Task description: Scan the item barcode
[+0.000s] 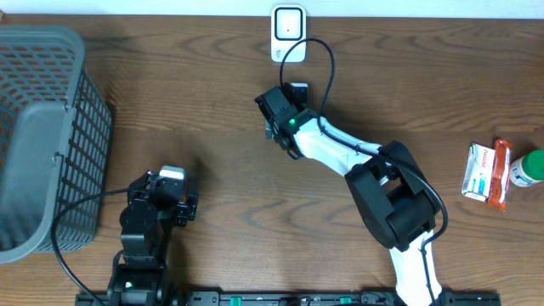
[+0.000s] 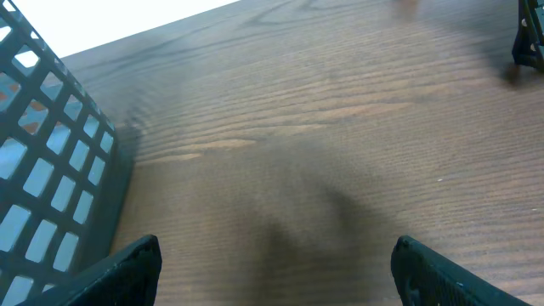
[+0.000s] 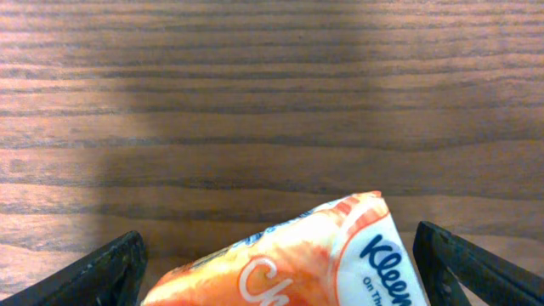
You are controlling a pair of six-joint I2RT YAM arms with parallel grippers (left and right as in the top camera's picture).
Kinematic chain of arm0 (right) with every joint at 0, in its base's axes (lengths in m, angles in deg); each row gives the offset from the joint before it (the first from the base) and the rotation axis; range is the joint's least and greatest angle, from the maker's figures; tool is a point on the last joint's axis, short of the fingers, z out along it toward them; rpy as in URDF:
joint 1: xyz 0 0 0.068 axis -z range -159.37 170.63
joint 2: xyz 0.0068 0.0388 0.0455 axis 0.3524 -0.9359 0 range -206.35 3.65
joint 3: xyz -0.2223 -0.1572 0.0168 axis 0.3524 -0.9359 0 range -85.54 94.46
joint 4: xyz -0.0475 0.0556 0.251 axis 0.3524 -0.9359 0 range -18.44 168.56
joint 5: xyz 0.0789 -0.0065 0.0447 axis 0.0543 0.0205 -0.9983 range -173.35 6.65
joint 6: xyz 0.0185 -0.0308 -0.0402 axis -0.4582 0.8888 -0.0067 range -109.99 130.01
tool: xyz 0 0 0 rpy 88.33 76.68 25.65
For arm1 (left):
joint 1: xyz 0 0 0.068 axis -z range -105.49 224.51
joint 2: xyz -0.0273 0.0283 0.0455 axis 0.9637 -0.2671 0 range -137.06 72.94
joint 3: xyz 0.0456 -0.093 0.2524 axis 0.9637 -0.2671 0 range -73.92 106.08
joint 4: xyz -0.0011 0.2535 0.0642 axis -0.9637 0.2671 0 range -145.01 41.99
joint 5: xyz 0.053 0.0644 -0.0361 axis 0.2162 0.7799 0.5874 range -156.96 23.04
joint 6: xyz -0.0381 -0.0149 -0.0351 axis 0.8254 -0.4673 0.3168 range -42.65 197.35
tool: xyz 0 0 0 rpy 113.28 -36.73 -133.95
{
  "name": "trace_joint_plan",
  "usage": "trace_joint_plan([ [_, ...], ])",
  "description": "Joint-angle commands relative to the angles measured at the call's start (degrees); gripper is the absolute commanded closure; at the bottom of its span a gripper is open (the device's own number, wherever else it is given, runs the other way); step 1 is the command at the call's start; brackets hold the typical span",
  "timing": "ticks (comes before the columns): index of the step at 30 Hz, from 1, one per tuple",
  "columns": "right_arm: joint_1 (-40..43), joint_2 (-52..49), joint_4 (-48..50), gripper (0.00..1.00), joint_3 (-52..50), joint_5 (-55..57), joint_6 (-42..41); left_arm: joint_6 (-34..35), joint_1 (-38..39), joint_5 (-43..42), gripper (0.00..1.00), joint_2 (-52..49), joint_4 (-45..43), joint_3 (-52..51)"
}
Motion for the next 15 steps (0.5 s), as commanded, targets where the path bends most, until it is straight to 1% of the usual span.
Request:
trace_joint_plan([
  [1, -0.6, -17.0, -4.2, 0.01, -16.7, -13.7, 4.6, 0.5, 0.2, 0.5, 0.13, 0.3, -0.2, 0.1],
  [10, -1.2, -17.0, 11.0, 0.01, -28.4, -13.7, 4.6, 0.5, 0.2, 0.5, 0.13, 0.3, -0.2, 0.1],
  [12, -1.1, -17.0, 16.3, 0.01, -31.6, -13.7, 4.6, 0.5, 0.2, 0.5, 0.13, 0.3, -0.2, 0.1],
  [15, -1.2, -17.0, 18.8, 0.01, -33.6, -13.6, 4.6, 0.5, 0.2, 0.5, 0.13, 0.3, -0.2, 0.1],
])
